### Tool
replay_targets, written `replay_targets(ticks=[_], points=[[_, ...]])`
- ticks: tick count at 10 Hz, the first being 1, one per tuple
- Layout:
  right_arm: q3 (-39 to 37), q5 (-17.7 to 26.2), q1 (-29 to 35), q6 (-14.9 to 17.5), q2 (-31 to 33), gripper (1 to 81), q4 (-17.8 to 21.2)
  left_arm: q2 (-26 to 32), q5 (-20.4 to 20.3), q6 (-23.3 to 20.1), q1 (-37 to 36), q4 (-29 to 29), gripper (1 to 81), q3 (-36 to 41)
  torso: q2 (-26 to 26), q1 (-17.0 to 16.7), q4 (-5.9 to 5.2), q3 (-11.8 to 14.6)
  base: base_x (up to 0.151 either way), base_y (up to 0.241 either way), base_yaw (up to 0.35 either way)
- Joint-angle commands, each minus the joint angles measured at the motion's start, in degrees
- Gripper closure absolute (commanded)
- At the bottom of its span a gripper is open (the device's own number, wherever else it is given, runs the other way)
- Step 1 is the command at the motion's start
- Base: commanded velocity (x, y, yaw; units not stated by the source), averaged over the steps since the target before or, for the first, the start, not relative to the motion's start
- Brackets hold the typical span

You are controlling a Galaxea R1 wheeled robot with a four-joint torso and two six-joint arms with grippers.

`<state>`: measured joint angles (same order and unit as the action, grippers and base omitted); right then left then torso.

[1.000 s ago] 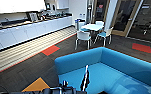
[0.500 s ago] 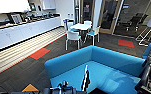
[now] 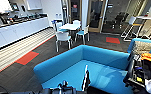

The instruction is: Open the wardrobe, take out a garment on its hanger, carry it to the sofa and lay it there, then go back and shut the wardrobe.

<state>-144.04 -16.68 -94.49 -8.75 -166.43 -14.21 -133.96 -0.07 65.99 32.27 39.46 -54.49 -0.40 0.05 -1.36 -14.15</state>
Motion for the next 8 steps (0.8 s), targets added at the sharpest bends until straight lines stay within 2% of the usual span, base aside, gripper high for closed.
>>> replay_targets(ticks=[1,5,8], points=[[0.4,3.0,0.0,0.2,0.1,1.0,-1.0,0.5,-2.9,-0.2,-7.1,1.0,81.1,2.8,0.0,0.0,0.00,0.0,0.000,0.000,-0.286],[0.4,3.1,0.0,0.2,-0.1,1.0,-1.0,0.5,-2.7,-0.2,-7.1,1.1,81.1,2.8,0.0,0.0,0.00,0.0,0.000,0.000,-0.257],[0.4,3.1,0.0,0.2,-0.1,1.0,-1.0,0.6,-2.7,-0.2,-7.1,1.1,81.1,2.7,0.0,0.0,0.00,0.0,0.000,0.000,-0.046]])
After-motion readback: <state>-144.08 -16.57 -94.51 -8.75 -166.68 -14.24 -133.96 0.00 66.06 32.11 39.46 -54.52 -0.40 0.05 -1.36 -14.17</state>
